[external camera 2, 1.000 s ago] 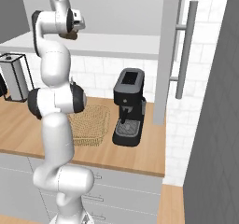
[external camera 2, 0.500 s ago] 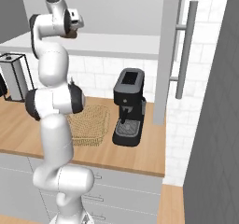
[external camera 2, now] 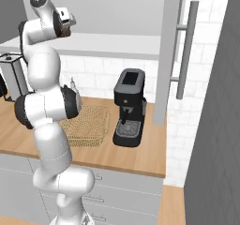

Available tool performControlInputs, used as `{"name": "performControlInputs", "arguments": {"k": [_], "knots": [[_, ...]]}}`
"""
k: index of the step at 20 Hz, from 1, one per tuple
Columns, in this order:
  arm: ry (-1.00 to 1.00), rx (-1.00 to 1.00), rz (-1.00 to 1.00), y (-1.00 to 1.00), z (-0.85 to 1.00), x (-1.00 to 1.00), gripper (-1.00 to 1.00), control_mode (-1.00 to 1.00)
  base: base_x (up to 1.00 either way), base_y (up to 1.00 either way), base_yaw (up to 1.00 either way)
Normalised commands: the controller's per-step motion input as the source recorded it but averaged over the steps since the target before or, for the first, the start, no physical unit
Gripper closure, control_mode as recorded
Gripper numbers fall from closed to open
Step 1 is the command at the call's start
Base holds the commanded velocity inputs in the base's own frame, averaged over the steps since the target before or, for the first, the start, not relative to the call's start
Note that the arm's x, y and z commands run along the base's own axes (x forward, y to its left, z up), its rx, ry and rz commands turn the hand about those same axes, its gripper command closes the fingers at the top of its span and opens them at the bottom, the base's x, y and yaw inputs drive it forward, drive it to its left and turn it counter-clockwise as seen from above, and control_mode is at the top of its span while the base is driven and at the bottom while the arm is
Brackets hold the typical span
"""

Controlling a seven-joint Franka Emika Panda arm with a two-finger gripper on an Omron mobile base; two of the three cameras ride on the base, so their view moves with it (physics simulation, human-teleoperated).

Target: Open the cabinet, pick up the bread from the cabinet and place it in the basket. Then move the basket to the dining counter.

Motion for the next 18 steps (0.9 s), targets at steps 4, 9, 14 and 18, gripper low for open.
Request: {"name": "performControlInputs", "arguments": {"k": [4,9,14,18], "knots": [[-0.19,-0.06,-0.13,0.18,0.0,-0.99,1.0,-1.0,0.0,0.0,0.0],[-0.05,0.0,-0.28,-0.15,-0.01,-1.0,1.0,-1.0,0.0,0.0,0.0],[0.0,0.07,-0.32,-0.48,0.14,-1.0,1.0,-1.0,0.0,0.0,0.0],[0.06,0.09,-0.29,-0.32,0.21,-1.0,1.0,-1.0,0.0,0.0,0.0]]}}
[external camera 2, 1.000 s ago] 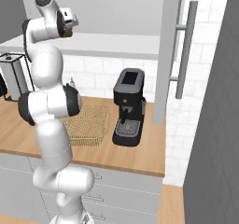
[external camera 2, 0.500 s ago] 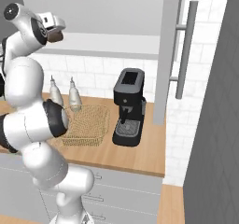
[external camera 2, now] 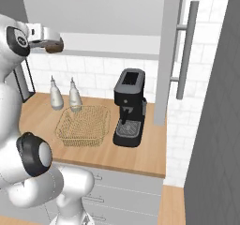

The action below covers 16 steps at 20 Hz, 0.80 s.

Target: Open the cabinet, pick up the bread from the cabinet and place it in the basket. Then move the basket to the dining counter.

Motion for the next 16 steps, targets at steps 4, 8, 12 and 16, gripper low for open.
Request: {"name": "performControlInputs", "arguments": {"k": [4,8,12,16], "knots": [[0.25,0.02,-0.25,-0.13,-0.05,-1.0,1.0,-1.0,0.0,0.0,0.0],[0.24,0.0,-0.15,-0.07,-0.56,-1.0,1.0,-1.0,0.0,0.0,0.0],[0.16,0.0,-0.08,-0.06,-0.88,-0.89,1.0,-1.0,0.0,0.0,0.0],[0.12,0.0,-0.05,0.0,-0.98,-0.52,1.0,-1.0,0.0,0.0,0.0]]}}
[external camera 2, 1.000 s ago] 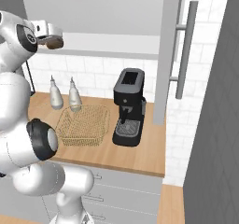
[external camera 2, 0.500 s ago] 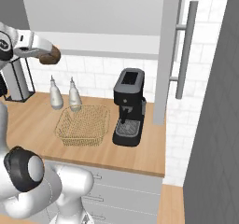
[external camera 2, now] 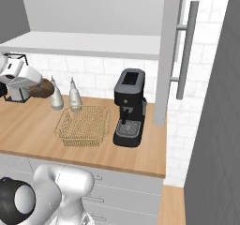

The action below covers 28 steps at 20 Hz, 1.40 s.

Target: Open the cabinet, pick up the bread from the cabinet and place it in the basket. Then move the basket to the dining counter.

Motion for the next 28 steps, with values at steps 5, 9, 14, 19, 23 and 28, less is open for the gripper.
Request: {"name": "performControlInputs", "arguments": {"k": [5,9,14,19,23,28], "knots": [[0.07,0.01,0.0,-0.11,-0.76,-0.01,1.0,-1.0,0.0,0.0,0.0],[0.03,0.06,0.0,-0.25,-0.63,0.2,1.0,-1.0,0.0,0.0,0.0],[0.02,0.11,0.0,-0.11,-0.64,0.33,1.0,-1.0,0.0,0.0,0.0],[0.04,0.22,0.0,0.0,-0.61,0.51,1.0,-1.0,0.0,0.0,0.0],[0.06,0.26,0.0,0.0,-0.45,0.56,1.0,-1.0,0.0,0.0,0.0],[0.08,0.25,0.0,-0.07,-0.38,0.62,1.0,-1.0,0.0,0.0,0.0]]}}
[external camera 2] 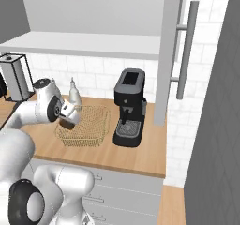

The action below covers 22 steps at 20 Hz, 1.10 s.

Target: Open the cabinet, pick up the bread from the cabinet and place it in the basket. Then move the basket to the dining counter.

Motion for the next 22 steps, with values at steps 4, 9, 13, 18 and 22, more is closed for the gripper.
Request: {"name": "performControlInputs", "arguments": {"k": [4,9,13,18,22], "knots": [[0.11,0.25,0.0,-0.27,-0.4,0.59,1.0,-1.0,0.0,0.0,0.0],[0.05,0.22,0.0,-0.26,-0.46,0.44,1.0,-1.0,0.0,0.0,0.0],[0.0,0.02,0.0,0.0,-0.41,0.12,1.0,-1.0,0.0,0.0,0.0],[0.02,-0.07,0.0,0.01,-0.2,0.36,1.0,-1.0,0.0,0.0,0.0],[0.03,-0.13,-0.03,0.0,-0.06,0.35,1.0,-1.0,0.0,0.0,0.0]]}}
